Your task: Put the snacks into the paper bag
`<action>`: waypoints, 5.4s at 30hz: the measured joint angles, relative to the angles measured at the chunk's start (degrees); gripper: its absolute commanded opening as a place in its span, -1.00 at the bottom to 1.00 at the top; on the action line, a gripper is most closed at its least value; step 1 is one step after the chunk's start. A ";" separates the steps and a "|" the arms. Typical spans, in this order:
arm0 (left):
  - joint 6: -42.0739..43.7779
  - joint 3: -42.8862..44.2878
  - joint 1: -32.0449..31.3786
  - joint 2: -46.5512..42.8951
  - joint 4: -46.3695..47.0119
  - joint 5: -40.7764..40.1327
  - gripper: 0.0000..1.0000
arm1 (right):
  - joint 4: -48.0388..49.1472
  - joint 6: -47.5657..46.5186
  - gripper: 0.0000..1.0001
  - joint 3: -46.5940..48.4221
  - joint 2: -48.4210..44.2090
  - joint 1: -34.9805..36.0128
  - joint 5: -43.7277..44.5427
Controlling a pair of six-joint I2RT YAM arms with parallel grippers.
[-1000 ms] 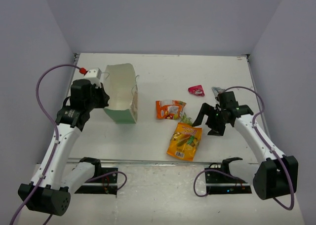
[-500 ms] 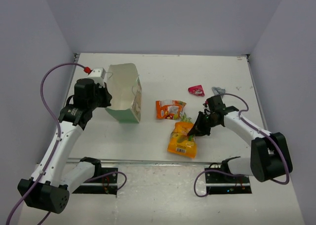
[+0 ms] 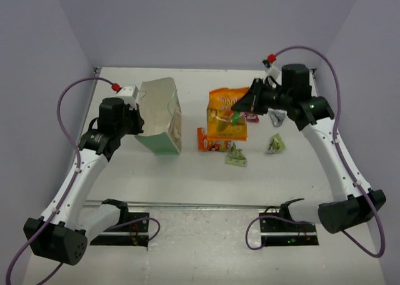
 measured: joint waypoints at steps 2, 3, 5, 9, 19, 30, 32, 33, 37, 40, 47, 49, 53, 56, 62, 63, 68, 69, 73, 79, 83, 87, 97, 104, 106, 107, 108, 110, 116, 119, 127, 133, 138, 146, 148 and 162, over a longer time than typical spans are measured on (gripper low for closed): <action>0.57 0.13 -0.85 0.72 0.48 -0.07 -1.00 | 0.24 -0.24 -1.00 12.09 3.65 0.83 -2.32; 0.76 0.31 -1.27 1.05 0.52 -0.11 -1.00 | 0.02 -0.26 -1.00 18.93 6.34 1.42 -3.48; 1.05 0.52 -1.92 1.49 0.70 -0.13 -1.00 | 0.70 0.24 -1.00 31.69 11.67 2.64 -6.21; 2.08 0.98 -2.99 2.08 0.94 0.17 -1.00 | 5.75 5.31 -1.00 48.85 20.83 4.42 -12.00; 5.70 6.84 -6.10 4.00 -0.31 4.48 -1.00 | 30.86 23.63 -1.00 52.89 35.36 7.52 -19.39; 7.08 11.67 -6.75 4.72 -4.59 9.33 -1.00 | 64.39 40.63 -1.00 44.48 41.62 9.86 -28.22; 7.10 11.67 -6.82 4.83 -5.22 9.79 -1.00 | 69.92 43.50 -1.00 40.98 41.16 9.92 -29.40; 7.10 11.67 -6.82 4.87 -5.68 9.99 -1.00 | 71.87 44.59 -1.00 39.23 40.83 9.92 -29.94; 7.06 11.67 -6.84 5.01 -7.08 10.34 -1.00 | 78.18 47.23 -1.00 32.37 38.82 9.94 -31.93; 7.02 11.43 -6.86 5.01 -7.39 10.38 -1.00 | 84.80 49.59 -1.00 24.02 35.60 10.10 -33.05; 6.86 10.43 -7.13 5.20 -7.74 11.21 -1.00 | 94.86 54.31 -1.00 16.94 33.55 10.49 -33.90; 6.80 10.19 -7.15 5.62 -7.63 11.85 -1.00 | 96.10 55.47 -1.00 17.42 33.55 10.12 -34.23; 6.29 9.14 -7.37 6.80 -6.51 12.85 -1.00 | 96.59 58.58 -1.00 23.43 33.94 9.11 -36.50; 5.64 8.52 -7.45 8.02 -6.03 13.22 -1.00 | 100.98 63.01 -1.00 29.16 34.56 9.35 -38.38; 4.39 8.50 -7.48 9.53 -5.07 14.08 -1.00 | 111.38 72.43 -1.00 33.75 36.41 10.60 -41.46; 4.24 8.50 -7.48 9.66 -4.81 14.29 -1.00 | 112.74 73.77 -1.00 33.79 37.16 10.78 -41.97; 3.37 8.52 -7.48 10.10 -3.87 15.54 -1.00 | 115.23 77.66 -1.00 33.77 42.14 11.02 -43.58; 3.32 8.52 -7.48 10.14 -3.85 15.85 -1.00 | 115.34 77.88 -1.00 33.90 43.30 11.02 -43.63; 2.89 8.52 -7.48 10.38 -3.69 16.87 -1.00 | 115.27 79.10 -1.00 38.14 48.96 11.02 -43.71; 2.32 8.52 -7.48 10.51 -3.43 17.51 -1.00 | 115.56 79.69 -1.00 42.91 51.93 11.50 -43.06; 2.27 8.55 -7.48 10.51 -3.43 17.79 -1.00 | 116.30 80.35 -1.00 38.77 51.30 12.26 -42.47; 1.77 8.59 -7.43 10.67 -3.54 17.73 -1.00 | 116.37 80.83 -0.48 31.50 51.17 12.63 -42.60; 1.31 12.76 -7.48 14.08 -3.34 18.56 -1.00 | 113.31 78.86 0.32 32.48 50.05 12.35 -43.10; 0.33 12.66 -7.69 14.23 -3.48 19.30 -1.00 | 110.22 76.89 0.66 37.79 47.32 10.86 -43.06; 0.22 12.26 -7.69 14.16 -3.54 19.19 -1.00 | 108.00 75.87 0.65 38.10 46.07 9.60 -43.15; 0.13 12.13 -7.69 14.16 -3.58 19.10 -1.00 | 105.98 74.82 0.65 37.64 45.03 8.83 -43.19; -0.07 12.09 -7.69 14.16 -3.56 18.75 -1.00 | 103.73 73.16 0.65 35.93 43.30 7.96 -43.01; -0.72 12.09 -7.69 14.10 -3.54 18.23 -1.00 | 98.55 69.72 0.65 30.60 38.49 6.08 -43.36; -1.46 12.09 -7.69 14.08 -3.54 17.73 -1.00 | 67.45 44.76 0.73 16.48 19.87 0.11 -41.03; -2.16 12.09 -7.69 14.08 -3.54 17.18 -1.00 | 47.39 30.32 0.74 16.90 14.53 -0.13 -35.56; -2.86 12.37 -7.69 14.08 -4.11 13.86 -0.99 | 13.18 8.85 0.86 10.93 10.80 -1.22 -19.80; -4.28 12.50 -7.58 13.29 -5.27 9.64 -1.00 | -3.21 2.82 0.98 6.49 17.51 -6.19 -6.54; -4.81 9.46 -7.19 10.80 -4.13 8.39 -0.96 | -8.22 -1.81 0.98 2.19 18.78 -6.67 0.59; -4.79 6.99 -6.78 8.57 -2.54 7.72 -0.96 | -7.50 -2.38 0.98 -4.66 23.54 -6.36 5.51; -4.81 6.99 -6.78 8.57 -2.49 7.72 -0.95 | -6.82 -2.25 0.98 -4.72 24.59 -6.36 6.43; -5.40 6.99 -6.71 8.59 -1.64 5.92 1.00 | 2.16 0.94 0.98 -4.11 33.27 -3.10 8.46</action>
